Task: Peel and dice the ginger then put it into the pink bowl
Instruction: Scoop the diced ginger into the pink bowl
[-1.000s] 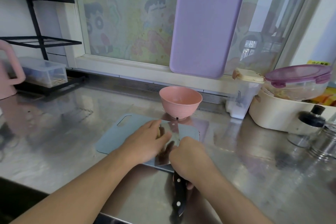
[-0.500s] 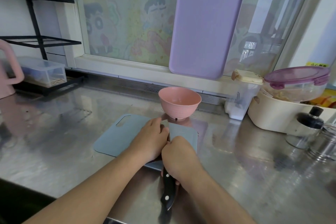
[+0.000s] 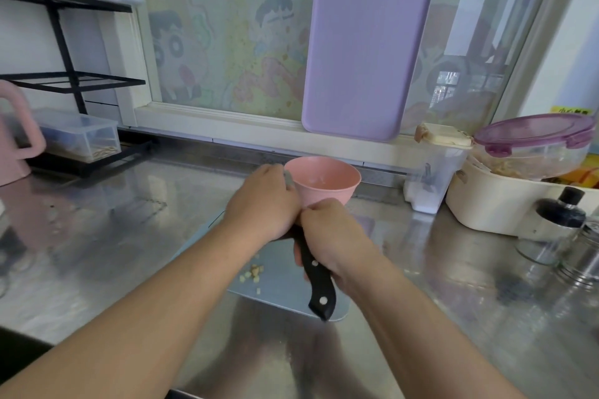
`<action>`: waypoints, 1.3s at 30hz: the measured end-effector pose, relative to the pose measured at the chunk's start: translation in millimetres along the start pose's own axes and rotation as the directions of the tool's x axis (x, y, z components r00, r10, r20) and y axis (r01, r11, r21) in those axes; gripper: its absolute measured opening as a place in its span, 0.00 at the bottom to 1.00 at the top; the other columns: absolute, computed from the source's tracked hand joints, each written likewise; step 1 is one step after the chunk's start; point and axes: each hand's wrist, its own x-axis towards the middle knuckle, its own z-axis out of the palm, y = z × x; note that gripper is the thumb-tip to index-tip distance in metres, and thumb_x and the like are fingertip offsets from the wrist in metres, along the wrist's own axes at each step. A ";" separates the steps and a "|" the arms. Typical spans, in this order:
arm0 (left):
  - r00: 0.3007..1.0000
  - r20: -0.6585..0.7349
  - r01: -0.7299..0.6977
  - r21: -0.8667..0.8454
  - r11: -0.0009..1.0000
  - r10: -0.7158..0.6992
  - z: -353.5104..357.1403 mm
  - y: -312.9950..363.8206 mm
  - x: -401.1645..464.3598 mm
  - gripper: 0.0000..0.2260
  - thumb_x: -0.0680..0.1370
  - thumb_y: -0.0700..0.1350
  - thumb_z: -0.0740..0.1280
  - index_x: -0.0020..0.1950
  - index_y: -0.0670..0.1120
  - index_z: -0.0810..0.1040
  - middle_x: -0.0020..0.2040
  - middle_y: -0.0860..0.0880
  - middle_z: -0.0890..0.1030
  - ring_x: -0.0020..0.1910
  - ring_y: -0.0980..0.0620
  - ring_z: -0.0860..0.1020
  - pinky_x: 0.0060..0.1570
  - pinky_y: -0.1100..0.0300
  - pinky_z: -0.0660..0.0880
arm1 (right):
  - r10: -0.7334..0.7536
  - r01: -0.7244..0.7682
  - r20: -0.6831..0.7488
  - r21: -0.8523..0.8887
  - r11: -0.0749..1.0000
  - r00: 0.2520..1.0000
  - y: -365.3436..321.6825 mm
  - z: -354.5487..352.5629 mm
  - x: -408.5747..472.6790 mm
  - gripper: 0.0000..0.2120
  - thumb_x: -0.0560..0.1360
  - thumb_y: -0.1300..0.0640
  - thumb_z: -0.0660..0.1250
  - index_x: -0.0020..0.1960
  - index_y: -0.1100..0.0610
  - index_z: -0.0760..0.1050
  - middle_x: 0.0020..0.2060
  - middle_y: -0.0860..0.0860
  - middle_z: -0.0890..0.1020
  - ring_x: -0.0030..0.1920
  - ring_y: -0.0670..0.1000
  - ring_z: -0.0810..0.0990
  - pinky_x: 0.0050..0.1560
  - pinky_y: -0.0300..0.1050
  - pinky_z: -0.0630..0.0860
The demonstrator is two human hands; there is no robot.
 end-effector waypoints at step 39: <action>0.991 -0.004 -0.130 -0.188 0.974 0.132 57.2 32.5 106.7 0.19 0.78 0.34 0.60 0.63 0.49 0.81 0.60 0.53 0.82 0.57 0.50 0.79 0.53 0.58 0.76 | -0.021 0.014 -0.179 -0.041 0.999 0.984 17.5 -116.1 133.2 0.05 0.75 0.65 0.59 0.41 0.61 0.69 0.29 0.60 0.74 0.22 0.55 0.74 0.26 0.43 0.71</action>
